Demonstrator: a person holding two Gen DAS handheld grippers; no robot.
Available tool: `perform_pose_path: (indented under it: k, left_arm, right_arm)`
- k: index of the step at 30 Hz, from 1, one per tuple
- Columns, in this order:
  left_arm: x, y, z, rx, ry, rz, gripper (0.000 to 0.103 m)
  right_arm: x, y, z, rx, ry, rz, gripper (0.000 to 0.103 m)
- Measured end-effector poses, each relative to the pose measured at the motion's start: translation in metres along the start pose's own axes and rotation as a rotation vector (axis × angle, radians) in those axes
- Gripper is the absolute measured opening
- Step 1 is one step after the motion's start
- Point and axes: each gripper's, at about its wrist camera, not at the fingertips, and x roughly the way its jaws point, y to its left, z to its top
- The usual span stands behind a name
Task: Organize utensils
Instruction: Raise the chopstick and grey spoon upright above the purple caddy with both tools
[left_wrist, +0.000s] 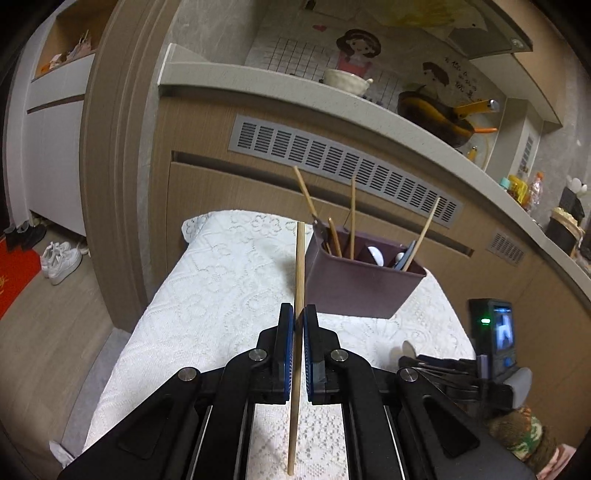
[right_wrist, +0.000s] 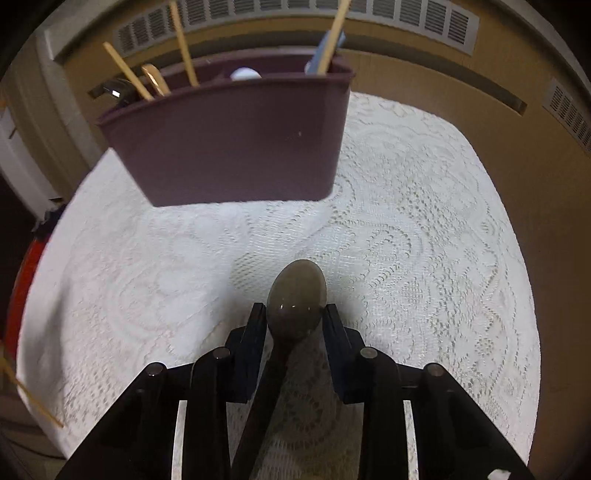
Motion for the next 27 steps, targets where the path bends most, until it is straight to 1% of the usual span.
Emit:
perform_pose_path:
  k: [4,7,8,9,10,13,15,17,18,19,20,21,22,23,24,27]
  left_arm:
    - [-0.014,-0.007,0.002,0.016,-0.022,-0.023,0.005]
    - [-0.026,-0.015,0.004,0.032,-0.05,-0.029,0.005]
    - [-0.029,-0.019,0.007,0.04,-0.062,-0.033,0.005]
    - [-0.033,-0.023,0.01,0.049,-0.074,-0.037,0.005]
    - [-0.037,-0.028,0.014,0.058,-0.088,-0.044,0.005]
    - [-0.045,-0.042,0.032,0.09,-0.122,-0.074,0.005]
    - [-0.05,-0.052,0.046,0.116,-0.15,-0.088,0.005]
    - [-0.053,-0.058,0.06,0.124,-0.167,-0.104,0.005]
    - [-0.053,-0.06,0.064,0.121,-0.172,-0.11,0.005]
    - [-0.053,-0.06,0.067,0.119,-0.176,-0.113,0.005]
    - [-0.052,-0.06,0.067,0.117,-0.177,-0.112,0.005]
    - [-0.049,-0.059,0.065,0.113,-0.17,-0.113,0.005]
    - [-0.044,-0.059,0.063,0.108,-0.157,-0.114,0.005]
    - [-0.04,-0.056,0.059,0.103,-0.142,-0.112,0.005]
    - [-0.033,-0.053,0.053,0.096,-0.115,-0.107,0.005]
    - [-0.018,-0.046,0.039,0.082,-0.05,-0.101,0.005]
  right_arm:
    - [-0.044,0.0,-0.013,-0.057,-0.095,0.041,0.029]
    - [-0.077,0.002,-0.019,-0.099,-0.172,0.044,0.029]
    - [-0.094,0.003,-0.023,-0.117,-0.22,0.037,0.025]
    - [-0.106,0.003,-0.024,-0.131,-0.257,0.032,0.009]
    - [-0.115,0.002,-0.025,-0.14,-0.279,0.031,0.001]
    - [-0.154,0.003,-0.019,-0.154,-0.383,0.037,0.001]
    - [-0.173,0.006,-0.006,-0.17,-0.435,0.046,0.001]
    - [-0.187,0.005,0.008,-0.187,-0.453,0.063,0.001]
    - [-0.189,0.003,0.017,-0.189,-0.443,0.085,0.001]
    - [-0.188,0.002,0.022,-0.18,-0.43,0.096,0.002]
    - [-0.183,-0.001,0.025,-0.182,-0.407,0.108,0.007]
    - [-0.166,-0.002,0.032,-0.199,-0.344,0.134,0.012]
    - [-0.152,-0.003,0.034,-0.195,-0.302,0.147,0.031]
    - [-0.131,-0.004,0.034,-0.179,-0.258,0.154,0.053]
    - [-0.111,-0.004,0.033,-0.165,-0.225,0.148,0.057]
    - [-0.05,-0.001,0.024,-0.14,-0.13,0.104,0.056]
